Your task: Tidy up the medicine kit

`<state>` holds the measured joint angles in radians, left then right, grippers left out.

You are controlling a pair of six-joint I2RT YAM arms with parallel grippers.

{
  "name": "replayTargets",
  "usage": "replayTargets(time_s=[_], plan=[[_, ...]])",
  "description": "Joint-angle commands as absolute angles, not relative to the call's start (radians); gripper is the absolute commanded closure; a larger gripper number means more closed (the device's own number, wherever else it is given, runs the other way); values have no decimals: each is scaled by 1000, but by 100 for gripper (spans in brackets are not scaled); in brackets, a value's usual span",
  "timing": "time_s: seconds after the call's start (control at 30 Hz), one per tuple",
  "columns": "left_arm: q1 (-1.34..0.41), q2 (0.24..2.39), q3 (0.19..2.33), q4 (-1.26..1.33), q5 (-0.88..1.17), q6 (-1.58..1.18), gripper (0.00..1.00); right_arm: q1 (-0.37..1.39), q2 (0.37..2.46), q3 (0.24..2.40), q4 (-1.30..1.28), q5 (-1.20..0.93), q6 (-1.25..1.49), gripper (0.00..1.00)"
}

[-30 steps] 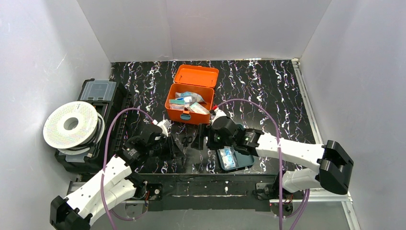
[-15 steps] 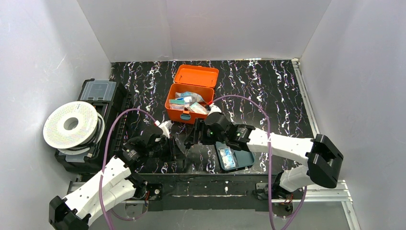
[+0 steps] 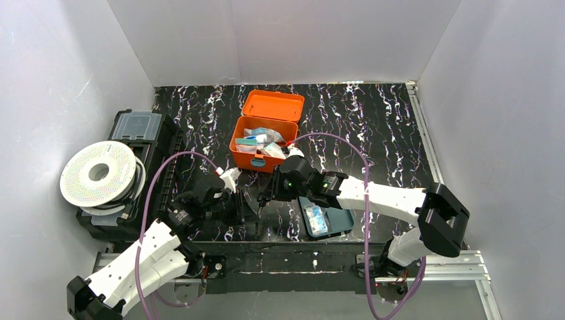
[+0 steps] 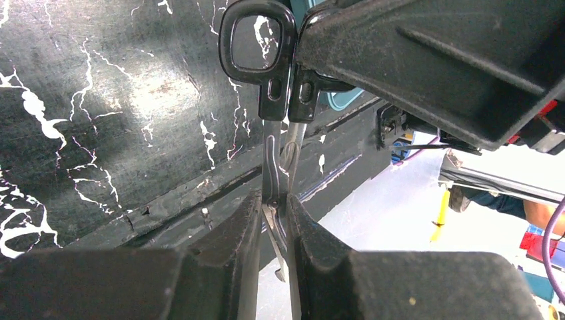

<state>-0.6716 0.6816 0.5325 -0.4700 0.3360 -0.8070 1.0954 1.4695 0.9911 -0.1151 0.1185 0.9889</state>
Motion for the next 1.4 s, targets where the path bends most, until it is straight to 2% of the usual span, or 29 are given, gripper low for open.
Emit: replayTargets(time_s=[0.0, 0.07, 0.13, 0.27, 0.4, 0.7, 1.0, 1.07, 1.37], plan=[[-677, 652, 554, -445, 367, -788, 100, 1101, 1466, 1039, -69, 109, 997, 78], [-677, 647, 558, -443, 367, -779, 100, 1101, 1462, 1038, -69, 109, 997, 93], [-677, 647, 565, -442, 366, -772, 94, 1102, 1455, 1034, -69, 108, 996, 99], [-677, 647, 585, -441, 359, -756, 72, 1101, 1433, 1020, -75, 113, 990, 99], [-676, 647, 621, -453, 358, -734, 57, 1098, 1385, 987, -90, 140, 966, 99], [-677, 636, 731, -574, 308, -665, 34, 1020, 1203, 870, -168, 134, 809, 99], [-676, 576, 901, -787, 101, -580, 15, 757, 958, 750, -293, -72, 553, 99], [-676, 566, 936, -836, 51, -560, 3, 700, 929, 739, -316, -117, 494, 99], [-677, 517, 1023, -986, -84, -496, 2, 526, 921, 724, -350, -235, 320, 99]])
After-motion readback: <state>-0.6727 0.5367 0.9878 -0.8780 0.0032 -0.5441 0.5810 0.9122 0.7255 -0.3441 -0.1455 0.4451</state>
